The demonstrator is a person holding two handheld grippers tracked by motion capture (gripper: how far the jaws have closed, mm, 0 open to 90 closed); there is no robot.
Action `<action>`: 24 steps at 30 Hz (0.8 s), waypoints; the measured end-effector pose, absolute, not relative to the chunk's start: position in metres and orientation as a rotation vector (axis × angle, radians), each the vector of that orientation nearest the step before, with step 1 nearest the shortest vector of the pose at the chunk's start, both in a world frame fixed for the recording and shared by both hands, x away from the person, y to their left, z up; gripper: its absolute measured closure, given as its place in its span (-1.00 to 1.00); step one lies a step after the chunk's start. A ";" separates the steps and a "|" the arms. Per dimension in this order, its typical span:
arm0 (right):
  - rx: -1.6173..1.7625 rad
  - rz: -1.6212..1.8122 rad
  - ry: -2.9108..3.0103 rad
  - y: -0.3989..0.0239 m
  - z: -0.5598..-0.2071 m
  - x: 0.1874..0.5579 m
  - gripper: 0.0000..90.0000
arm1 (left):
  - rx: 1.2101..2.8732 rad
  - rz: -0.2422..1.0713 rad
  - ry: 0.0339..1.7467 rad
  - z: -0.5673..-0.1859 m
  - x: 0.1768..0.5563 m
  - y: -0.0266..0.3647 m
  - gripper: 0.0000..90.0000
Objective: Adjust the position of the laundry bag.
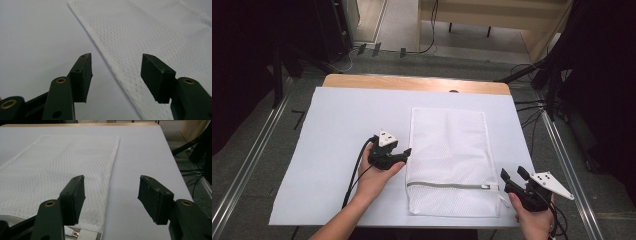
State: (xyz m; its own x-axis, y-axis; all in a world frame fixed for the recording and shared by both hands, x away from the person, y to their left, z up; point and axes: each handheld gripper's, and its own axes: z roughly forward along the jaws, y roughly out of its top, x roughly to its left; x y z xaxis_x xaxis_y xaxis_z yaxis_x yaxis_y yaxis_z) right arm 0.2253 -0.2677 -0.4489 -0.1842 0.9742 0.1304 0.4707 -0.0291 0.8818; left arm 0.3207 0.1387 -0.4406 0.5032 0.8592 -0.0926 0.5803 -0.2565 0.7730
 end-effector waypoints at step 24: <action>1.524 1.194 1.686 -0.269 -0.448 0.227 -0.12 | 1.953 0.368 1.278 -0.453 0.358 0.120 0.10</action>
